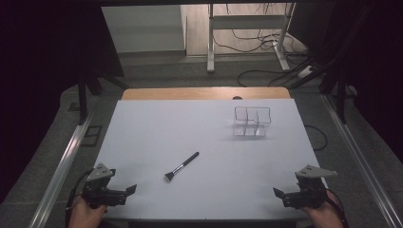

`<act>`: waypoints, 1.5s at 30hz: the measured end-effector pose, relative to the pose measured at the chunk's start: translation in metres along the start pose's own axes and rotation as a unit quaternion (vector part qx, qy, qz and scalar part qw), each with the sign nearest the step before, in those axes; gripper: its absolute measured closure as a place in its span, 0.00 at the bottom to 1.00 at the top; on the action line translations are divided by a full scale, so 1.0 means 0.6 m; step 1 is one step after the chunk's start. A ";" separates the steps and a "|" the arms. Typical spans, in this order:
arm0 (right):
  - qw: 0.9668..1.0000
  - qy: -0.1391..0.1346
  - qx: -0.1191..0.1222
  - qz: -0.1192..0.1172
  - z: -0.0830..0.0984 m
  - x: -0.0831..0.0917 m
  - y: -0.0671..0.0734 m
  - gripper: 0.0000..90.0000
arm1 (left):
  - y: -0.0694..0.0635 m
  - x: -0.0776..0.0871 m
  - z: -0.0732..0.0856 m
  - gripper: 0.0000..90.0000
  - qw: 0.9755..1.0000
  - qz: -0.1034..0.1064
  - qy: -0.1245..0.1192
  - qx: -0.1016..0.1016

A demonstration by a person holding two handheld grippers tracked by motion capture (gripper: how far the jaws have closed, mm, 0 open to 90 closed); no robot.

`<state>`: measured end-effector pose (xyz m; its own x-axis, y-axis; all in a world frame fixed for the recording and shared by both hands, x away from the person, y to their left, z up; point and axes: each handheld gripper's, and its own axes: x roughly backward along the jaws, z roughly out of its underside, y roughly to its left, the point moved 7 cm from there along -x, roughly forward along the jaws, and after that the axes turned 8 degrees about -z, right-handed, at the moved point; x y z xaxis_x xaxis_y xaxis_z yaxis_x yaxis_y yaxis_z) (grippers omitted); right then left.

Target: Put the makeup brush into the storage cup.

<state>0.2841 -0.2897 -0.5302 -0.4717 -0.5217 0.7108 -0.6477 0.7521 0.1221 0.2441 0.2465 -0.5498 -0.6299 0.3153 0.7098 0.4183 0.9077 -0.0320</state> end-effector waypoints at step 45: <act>1.000 -0.002 0.000 0.010 -0.005 0.002 0.001 0.00 | -0.020 -0.007 -0.008 0.00 0.999 0.005 0.028 -0.042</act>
<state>0.2853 -0.2887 -0.5273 -0.4865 -0.5085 0.7105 -0.6385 0.7620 0.1081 0.2447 0.2334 -0.5490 -0.5887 0.3070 0.7478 0.4797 0.8773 0.0174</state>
